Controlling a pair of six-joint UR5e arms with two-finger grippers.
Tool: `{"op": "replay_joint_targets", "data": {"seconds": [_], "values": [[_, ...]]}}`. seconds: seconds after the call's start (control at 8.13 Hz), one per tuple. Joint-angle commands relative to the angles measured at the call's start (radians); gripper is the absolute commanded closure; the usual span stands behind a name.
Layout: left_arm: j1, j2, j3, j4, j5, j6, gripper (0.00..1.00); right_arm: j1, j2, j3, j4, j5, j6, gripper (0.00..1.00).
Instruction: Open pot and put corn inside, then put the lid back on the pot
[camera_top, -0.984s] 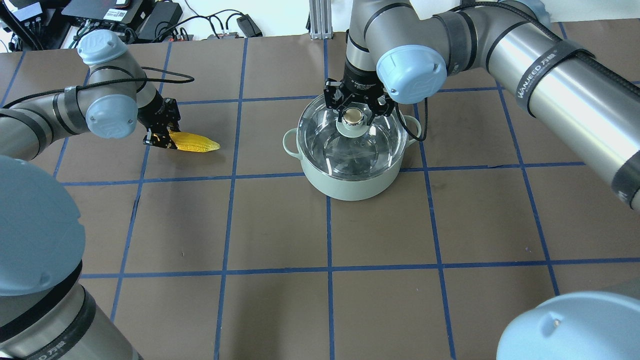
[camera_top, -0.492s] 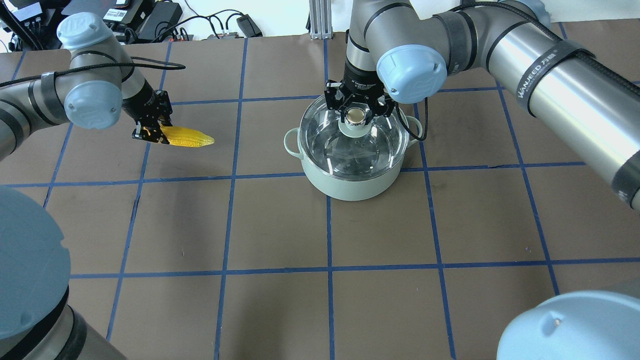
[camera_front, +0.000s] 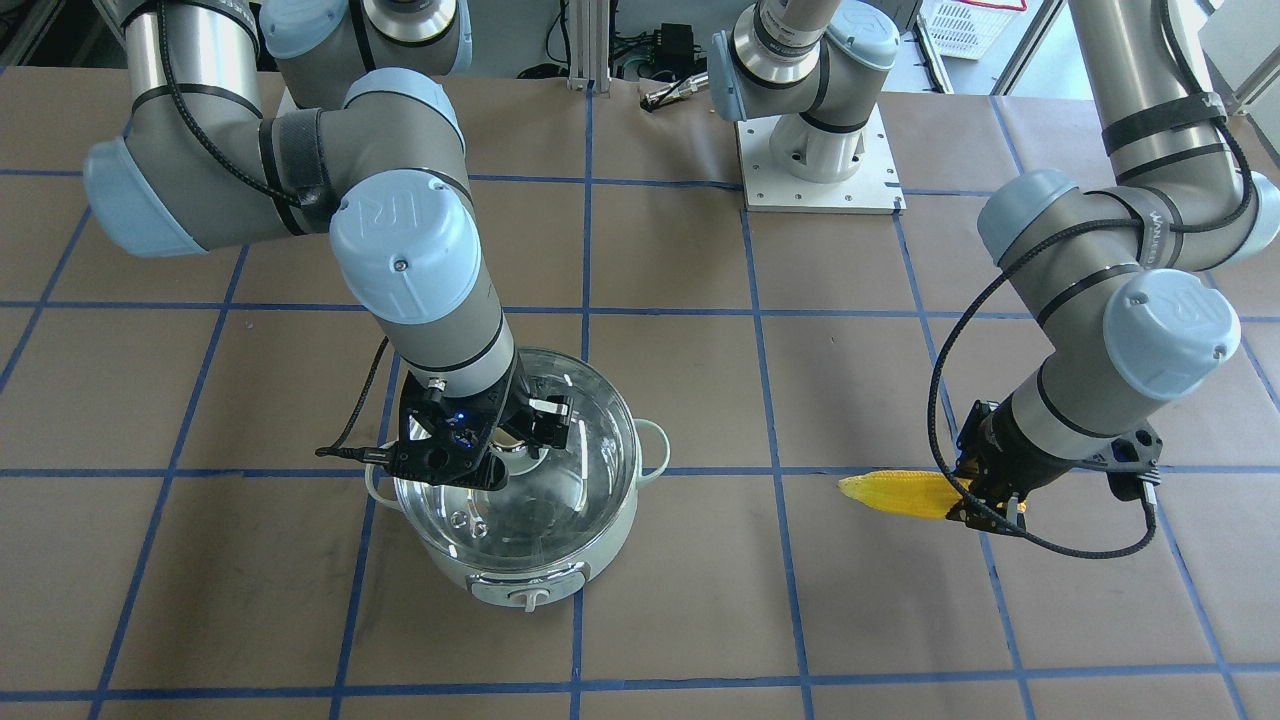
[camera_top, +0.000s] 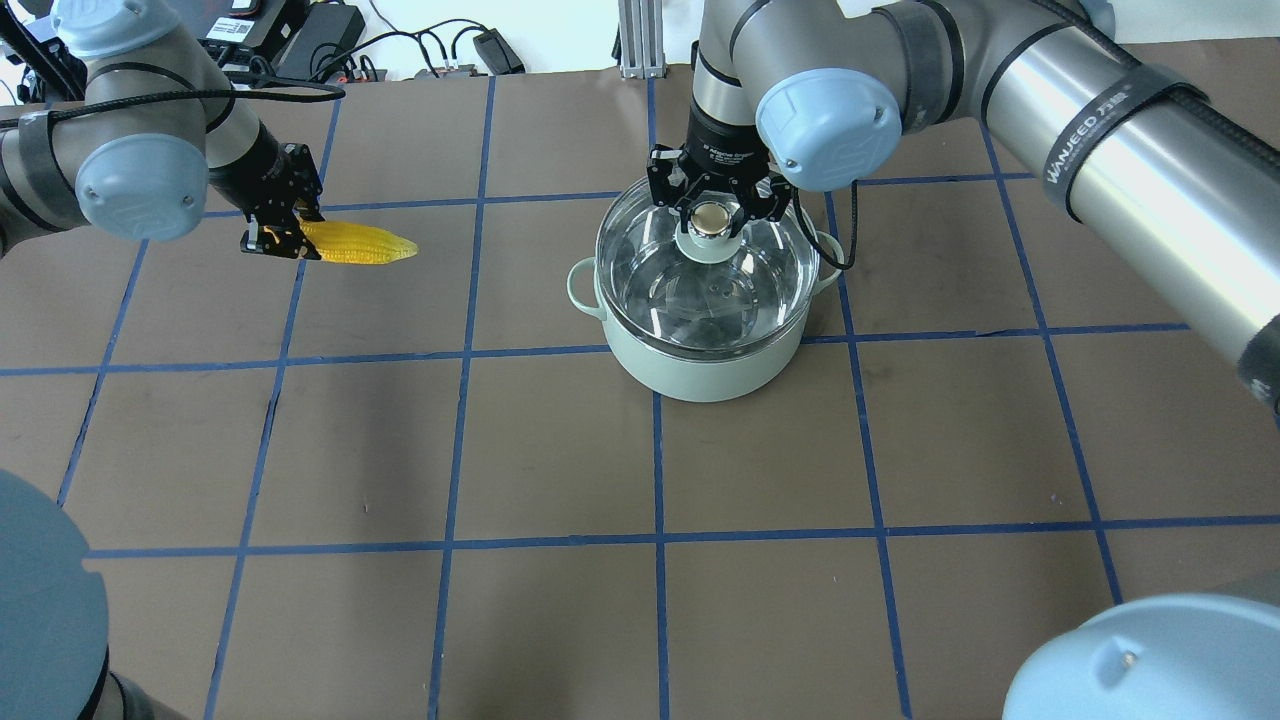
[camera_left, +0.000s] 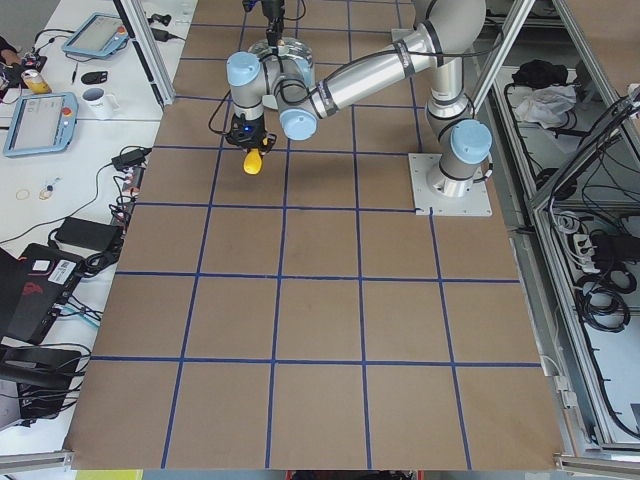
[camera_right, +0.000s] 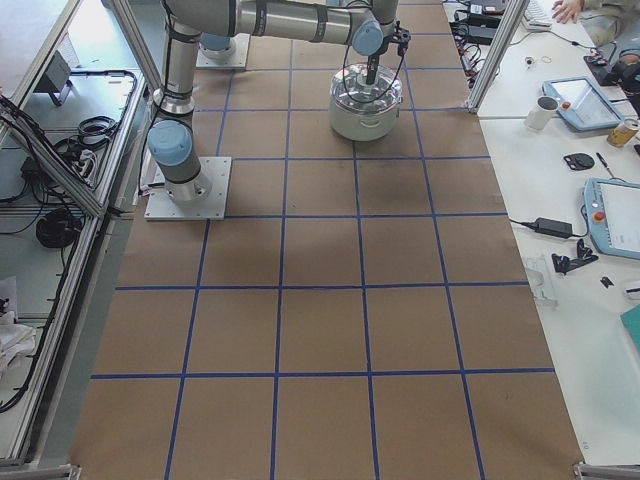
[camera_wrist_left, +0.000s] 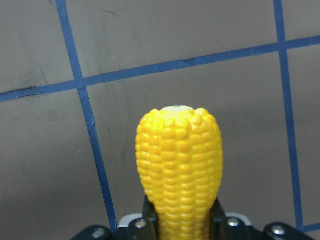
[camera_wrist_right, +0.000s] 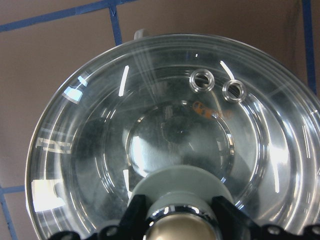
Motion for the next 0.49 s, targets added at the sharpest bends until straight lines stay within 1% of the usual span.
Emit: {"op": "replay_joint_targets", "data": {"seconds": [0.0,0.12,0.25,0.37], "values": [[-0.045,0.032,0.001,0.001,-0.037,-0.058,1.0,-0.011,-0.029,-0.065,0.106,-0.006,-0.013,0.84],[-0.084,0.049,0.001,0.012,-0.072,-0.107,1.0,-0.024,-0.048,-0.065,0.126,-0.016,-0.065,0.85],[-0.122,0.058,0.001,0.015,-0.082,-0.121,1.0,-0.056,-0.062,-0.065,0.152,-0.027,-0.117,0.87],[-0.162,0.057,0.001,0.047,-0.082,-0.138,1.0,-0.125,-0.094,-0.056,0.196,-0.026,-0.223,0.89]]}}
